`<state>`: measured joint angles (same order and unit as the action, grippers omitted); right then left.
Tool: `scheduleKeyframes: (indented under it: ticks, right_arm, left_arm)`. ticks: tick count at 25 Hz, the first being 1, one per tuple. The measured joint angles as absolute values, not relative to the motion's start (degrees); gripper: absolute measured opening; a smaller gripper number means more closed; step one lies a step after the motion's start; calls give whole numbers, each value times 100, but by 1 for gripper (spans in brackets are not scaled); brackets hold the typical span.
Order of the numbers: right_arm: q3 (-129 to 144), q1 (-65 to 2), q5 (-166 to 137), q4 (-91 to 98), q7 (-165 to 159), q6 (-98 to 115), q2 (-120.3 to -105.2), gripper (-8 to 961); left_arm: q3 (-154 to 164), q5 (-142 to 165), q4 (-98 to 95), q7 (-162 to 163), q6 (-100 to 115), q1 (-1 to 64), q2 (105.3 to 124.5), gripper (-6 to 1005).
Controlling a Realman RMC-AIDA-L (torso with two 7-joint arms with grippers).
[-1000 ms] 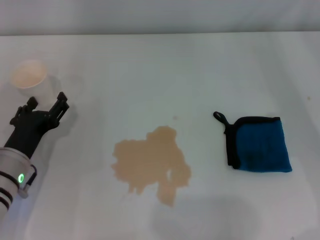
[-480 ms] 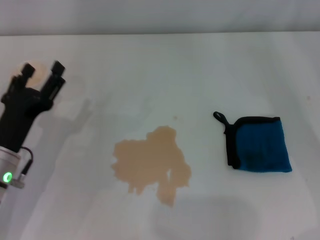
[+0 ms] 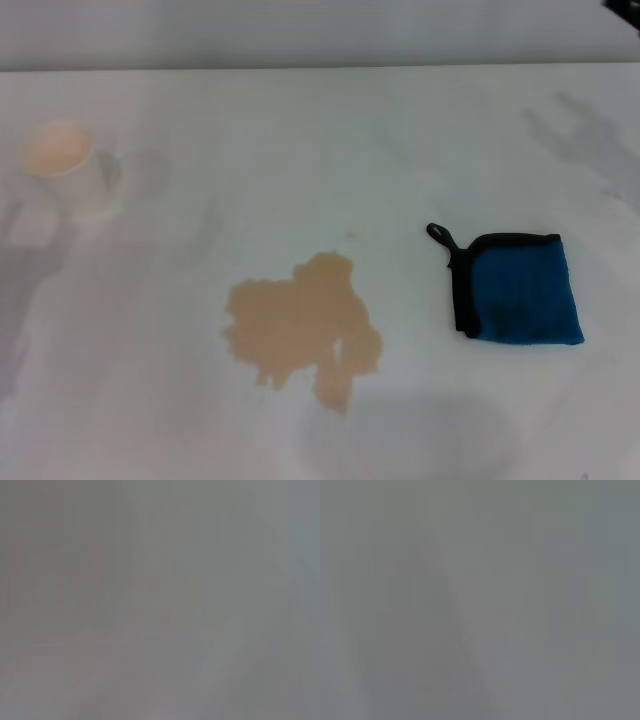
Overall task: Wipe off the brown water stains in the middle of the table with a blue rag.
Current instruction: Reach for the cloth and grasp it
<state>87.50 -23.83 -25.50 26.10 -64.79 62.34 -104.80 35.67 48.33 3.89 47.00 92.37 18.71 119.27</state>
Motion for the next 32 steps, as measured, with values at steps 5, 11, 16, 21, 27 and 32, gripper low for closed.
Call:
scheduleKeyframes:
  ticks: [5,11,16,21,27,32]
  right_arm:
    - [8647,-3010,-4707,2887,-8142,6159,-9846,723]
    - [8045,-3765,-7822,3351,-10301,6743,-9504,723]
    - [7561,-4102,-10104,4240,-11654,7648,-9620,724]
    - [7300,-4200,-12002,5552,-12796,8480,-10060,724]
    - [6793,-4150,-13960,7033,-13153,9680,-11036,724]
    - [7012,-4222,-15084,7395,-13550,10099,-11501,724]
  left_arm:
    - [3568,4342,336,4856,9225,1666,11927,861]
    - [3570,4248,386,5131,9127,1600,11945,860]
    - [3571,4198,421,5181,9096,1548,11953,860]
    - [3611,4209,403,5500,9126,1475,11942,860]
    - [3842,4276,258,4877,9024,1405,11927,859]
    - [3799,4215,256,4043,8886,1395,11936,859]
